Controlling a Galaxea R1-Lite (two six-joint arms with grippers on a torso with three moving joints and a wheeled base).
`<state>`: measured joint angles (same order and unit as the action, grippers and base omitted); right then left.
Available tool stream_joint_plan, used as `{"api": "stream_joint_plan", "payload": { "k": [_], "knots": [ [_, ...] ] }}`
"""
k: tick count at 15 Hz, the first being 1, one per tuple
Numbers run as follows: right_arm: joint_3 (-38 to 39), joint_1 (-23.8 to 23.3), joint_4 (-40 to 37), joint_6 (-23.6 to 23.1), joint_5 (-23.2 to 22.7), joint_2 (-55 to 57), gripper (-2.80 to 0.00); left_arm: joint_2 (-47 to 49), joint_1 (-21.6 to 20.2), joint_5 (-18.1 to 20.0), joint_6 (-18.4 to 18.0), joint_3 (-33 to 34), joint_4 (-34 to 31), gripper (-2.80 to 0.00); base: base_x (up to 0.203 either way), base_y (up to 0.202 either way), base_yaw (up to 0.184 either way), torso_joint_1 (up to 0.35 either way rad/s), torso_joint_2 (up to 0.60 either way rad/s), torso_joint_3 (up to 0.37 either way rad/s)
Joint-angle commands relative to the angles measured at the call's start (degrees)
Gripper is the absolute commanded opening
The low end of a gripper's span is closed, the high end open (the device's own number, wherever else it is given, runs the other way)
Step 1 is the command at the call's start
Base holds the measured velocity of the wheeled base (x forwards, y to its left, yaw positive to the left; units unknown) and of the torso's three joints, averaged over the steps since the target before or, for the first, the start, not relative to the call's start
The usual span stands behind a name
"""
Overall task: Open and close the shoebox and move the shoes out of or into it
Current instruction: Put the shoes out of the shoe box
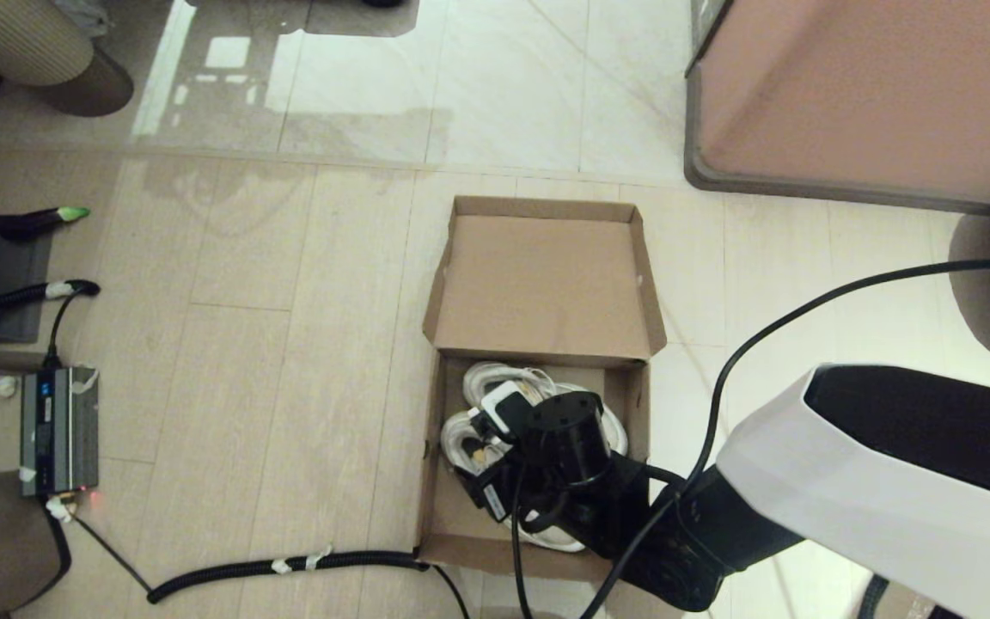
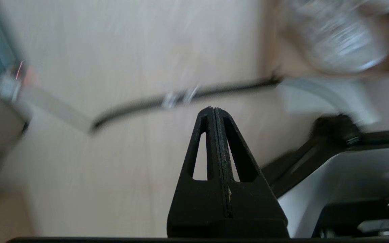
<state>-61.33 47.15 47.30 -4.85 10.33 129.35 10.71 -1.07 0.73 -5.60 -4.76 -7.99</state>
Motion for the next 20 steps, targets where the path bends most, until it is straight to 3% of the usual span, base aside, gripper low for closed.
{"api": "stream_joint_plan", "payload": {
  "k": [1, 3, 7, 10, 17, 20],
  "knots": [
    [-2.7, -0.1, 0.2, -0.9, 0.1, 3.4, 0.0, -8.6, 0.9, 1.7, -0.9, 0.9, 0.6, -2.8, 0.0, 0.0, 0.0, 0.0, 0.0, 0.0],
    [-5.1, -0.6, 0.2, -1.7, 0.1, 5.1, 0.0, -10.8, 1.5, 2.6, -3.2, 2.7, 2.9, -2.8, 0.0, 0.0, 0.0, 0.0, 0.0, 0.0],
    [-8.9, -3.8, 0.7, -5.7, 0.9, 9.5, 0.0, -10.8, 1.5, 0.3, 0.6, 2.7, 2.9, -2.8, 0.0, 0.0, 0.0, 0.0, 0.0, 0.0],
    [-14.6, -4.6, 1.2, -8.6, 6.7, 12.0, 0.0, -10.8, 1.4, -0.7, 3.1, 2.7, 3.0, -2.8, 0.0, 0.0, 0.0, 0.0, 0.0, 0.0],
    [-15.5, -4.4, 2.0, -11.8, 6.8, 16.3, 0.0, -10.8, 1.4, -0.7, 3.2, 2.7, 3.0, -2.8, 0.0, 0.0, 0.0, 0.0, 0.0, 0.0],
    [-21.1, -5.3, 1.7, -17.0, 7.4, 19.6, 0.0, -10.8, 1.4, -0.7, 3.4, 2.7, 3.0, -2.8, 0.0, 0.0, 0.0, 0.0, 0.0, 0.0]
  ]
}}
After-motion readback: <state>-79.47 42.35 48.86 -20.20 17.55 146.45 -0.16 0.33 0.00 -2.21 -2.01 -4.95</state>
